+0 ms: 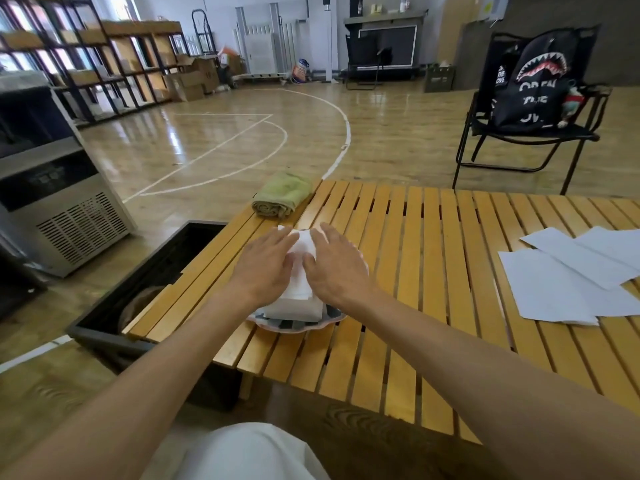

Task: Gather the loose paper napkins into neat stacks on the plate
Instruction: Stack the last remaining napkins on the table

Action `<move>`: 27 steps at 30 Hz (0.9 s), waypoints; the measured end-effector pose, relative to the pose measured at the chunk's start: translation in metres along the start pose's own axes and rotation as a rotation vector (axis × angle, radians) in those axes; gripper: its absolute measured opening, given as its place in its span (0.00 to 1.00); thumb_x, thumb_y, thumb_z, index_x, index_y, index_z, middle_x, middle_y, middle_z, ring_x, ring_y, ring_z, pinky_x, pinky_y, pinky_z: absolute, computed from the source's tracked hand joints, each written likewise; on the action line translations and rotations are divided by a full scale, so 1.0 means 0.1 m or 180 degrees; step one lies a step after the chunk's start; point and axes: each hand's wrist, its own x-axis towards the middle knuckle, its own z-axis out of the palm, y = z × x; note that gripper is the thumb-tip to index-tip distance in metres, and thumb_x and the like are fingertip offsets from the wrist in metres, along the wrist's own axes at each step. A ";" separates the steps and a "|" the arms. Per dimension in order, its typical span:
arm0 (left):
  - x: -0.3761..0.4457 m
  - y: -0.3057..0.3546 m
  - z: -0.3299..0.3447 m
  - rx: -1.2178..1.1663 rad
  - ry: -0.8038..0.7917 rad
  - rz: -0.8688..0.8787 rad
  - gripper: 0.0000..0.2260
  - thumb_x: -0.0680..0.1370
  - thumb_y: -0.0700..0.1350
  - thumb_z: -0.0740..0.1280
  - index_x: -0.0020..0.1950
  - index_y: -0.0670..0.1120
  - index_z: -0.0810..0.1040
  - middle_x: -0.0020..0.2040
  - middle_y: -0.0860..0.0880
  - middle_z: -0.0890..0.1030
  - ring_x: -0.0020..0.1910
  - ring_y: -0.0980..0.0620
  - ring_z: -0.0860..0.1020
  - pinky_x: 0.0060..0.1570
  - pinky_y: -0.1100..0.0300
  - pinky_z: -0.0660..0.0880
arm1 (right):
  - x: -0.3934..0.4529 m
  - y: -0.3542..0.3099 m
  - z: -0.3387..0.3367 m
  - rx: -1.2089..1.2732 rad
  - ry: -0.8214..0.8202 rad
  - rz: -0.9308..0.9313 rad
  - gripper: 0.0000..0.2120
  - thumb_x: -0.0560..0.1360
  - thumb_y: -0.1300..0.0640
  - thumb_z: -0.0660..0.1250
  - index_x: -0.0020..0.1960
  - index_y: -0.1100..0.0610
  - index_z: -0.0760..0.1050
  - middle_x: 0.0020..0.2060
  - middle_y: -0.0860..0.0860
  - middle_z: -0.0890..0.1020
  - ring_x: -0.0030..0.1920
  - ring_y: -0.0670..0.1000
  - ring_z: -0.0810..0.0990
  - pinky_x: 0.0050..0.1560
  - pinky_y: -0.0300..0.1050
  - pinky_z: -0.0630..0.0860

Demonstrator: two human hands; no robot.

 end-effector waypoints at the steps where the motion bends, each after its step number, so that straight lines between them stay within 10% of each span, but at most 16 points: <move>1: -0.01 -0.02 0.04 0.0136 -0.0231 0.0044 0.21 0.85 0.50 0.53 0.77 0.48 0.63 0.79 0.49 0.61 0.78 0.49 0.56 0.75 0.49 0.54 | 0.00 0.02 0.05 -0.0066 -0.0198 -0.0089 0.26 0.85 0.47 0.51 0.80 0.56 0.57 0.80 0.54 0.57 0.80 0.56 0.55 0.77 0.54 0.55; 10: -0.06 -0.22 0.32 0.0366 -0.1081 -0.0274 0.27 0.84 0.56 0.41 0.81 0.48 0.42 0.81 0.50 0.41 0.79 0.53 0.39 0.72 0.54 0.34 | -0.04 0.16 0.33 -0.0256 -0.0635 0.0007 0.31 0.85 0.42 0.43 0.82 0.57 0.46 0.82 0.53 0.49 0.81 0.52 0.47 0.79 0.57 0.47; 18: 0.03 0.31 0.03 0.1109 -0.0658 0.0048 0.24 0.85 0.52 0.46 0.81 0.47 0.49 0.82 0.49 0.49 0.80 0.47 0.42 0.77 0.46 0.40 | -0.19 0.29 -0.05 -0.0107 -0.0419 -0.0032 0.30 0.85 0.41 0.46 0.81 0.55 0.54 0.81 0.53 0.54 0.81 0.53 0.50 0.78 0.56 0.50; 27: 0.30 2.04 0.49 -0.0337 -0.0670 0.0840 0.20 0.83 0.45 0.57 0.76 0.47 0.64 0.75 0.47 0.67 0.74 0.49 0.64 0.73 0.52 0.60 | -0.94 1.67 -1.04 -0.0648 0.0008 0.0571 0.17 0.84 0.50 0.55 0.67 0.56 0.75 0.65 0.54 0.77 0.66 0.55 0.72 0.65 0.54 0.70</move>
